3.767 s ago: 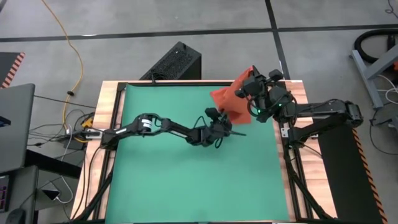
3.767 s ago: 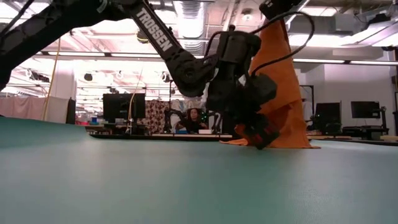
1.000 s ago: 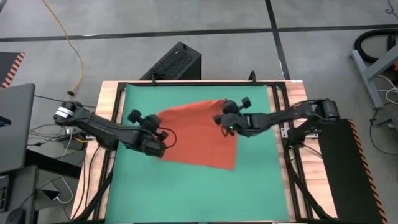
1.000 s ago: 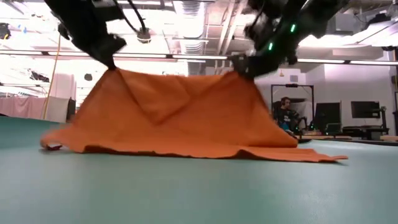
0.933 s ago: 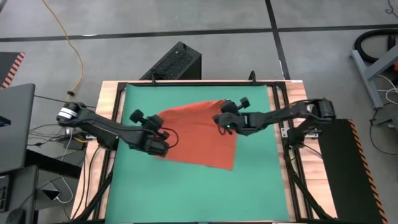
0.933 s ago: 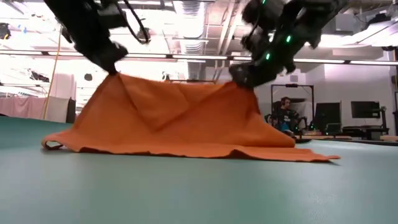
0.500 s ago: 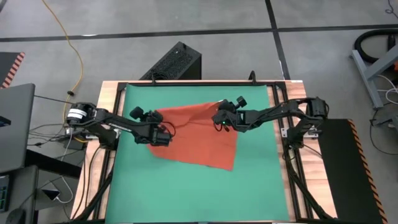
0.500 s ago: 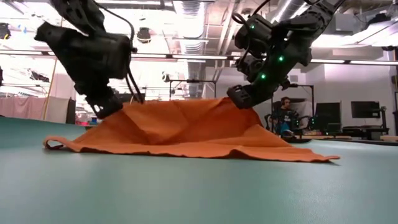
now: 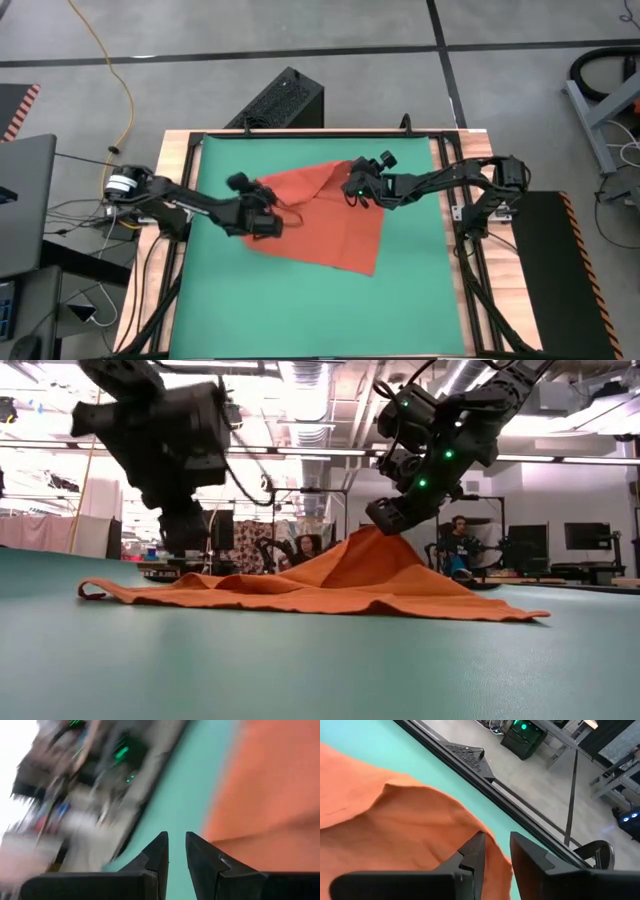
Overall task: Roll towel
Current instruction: Fold the orange towel
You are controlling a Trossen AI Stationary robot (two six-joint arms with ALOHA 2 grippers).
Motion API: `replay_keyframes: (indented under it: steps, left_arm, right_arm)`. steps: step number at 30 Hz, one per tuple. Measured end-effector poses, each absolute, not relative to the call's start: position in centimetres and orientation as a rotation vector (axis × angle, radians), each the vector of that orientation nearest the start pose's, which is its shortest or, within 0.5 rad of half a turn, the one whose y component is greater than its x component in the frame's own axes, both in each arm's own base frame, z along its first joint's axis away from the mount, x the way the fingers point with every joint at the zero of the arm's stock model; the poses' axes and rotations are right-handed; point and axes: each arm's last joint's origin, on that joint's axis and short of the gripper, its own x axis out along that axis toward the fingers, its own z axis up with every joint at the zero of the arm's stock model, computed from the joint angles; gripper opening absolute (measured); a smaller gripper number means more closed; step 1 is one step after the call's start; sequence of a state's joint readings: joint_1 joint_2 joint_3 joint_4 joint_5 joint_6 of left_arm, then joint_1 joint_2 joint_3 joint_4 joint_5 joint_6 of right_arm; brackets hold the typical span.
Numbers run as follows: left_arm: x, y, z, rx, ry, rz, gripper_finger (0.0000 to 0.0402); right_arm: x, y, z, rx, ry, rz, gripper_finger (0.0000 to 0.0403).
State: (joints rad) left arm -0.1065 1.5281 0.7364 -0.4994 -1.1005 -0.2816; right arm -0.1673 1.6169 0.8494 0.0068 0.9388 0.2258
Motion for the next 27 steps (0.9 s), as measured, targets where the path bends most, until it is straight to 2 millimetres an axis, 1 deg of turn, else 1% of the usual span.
replay_keyframes:
  steps: [2,5,9,13,16,18,20,23,27]
  left_arm:
    - [25.8,-1.5,16.1,0.557,0.938,0.810,0.0057]
    - [27.1,-2.3,16.6,0.572,0.881,0.637,0.0057]
    - [28.1,-1.6,17.0,0.598,0.855,0.521,0.0057]
    - [28.0,-0.1,16.5,0.586,0.940,0.372,0.0057]
    - [27.6,1.4,16.1,0.584,1.018,0.380,0.0057]
    - [27.5,2.5,16.1,0.572,1.032,0.408,0.0057]
    - [27.6,3.2,16.1,0.565,1.031,0.391,0.0057]
    - [27.6,3.5,15.6,0.553,1.056,0.322,0.0057]
    - [27.7,3.2,15.2,0.586,1.076,0.283,0.0057]
  right_arm:
    - [30.3,-7.6,18.2,-0.120,0.625,-1.120,0.0113]
    - [30.3,-7.7,18.2,-0.127,0.630,-1.121,0.0113]
    - [30.2,-7.9,18.2,-0.127,0.632,-1.126,0.0113]
    - [30.2,-7.9,18.2,-0.128,0.633,-1.126,0.0113]
    - [30.2,-7.9,18.2,-0.127,0.632,-1.126,0.0113]
    - [30.2,-7.9,18.2,-0.127,0.632,-1.126,0.0113]
    - [30.2,-7.9,18.2,-0.127,0.632,-1.126,0.0113]
    - [30.2,-7.9,18.2,-0.127,0.632,-1.126,0.0113]
    - [30.2,-7.9,18.2,-0.138,0.639,-1.123,0.0113]
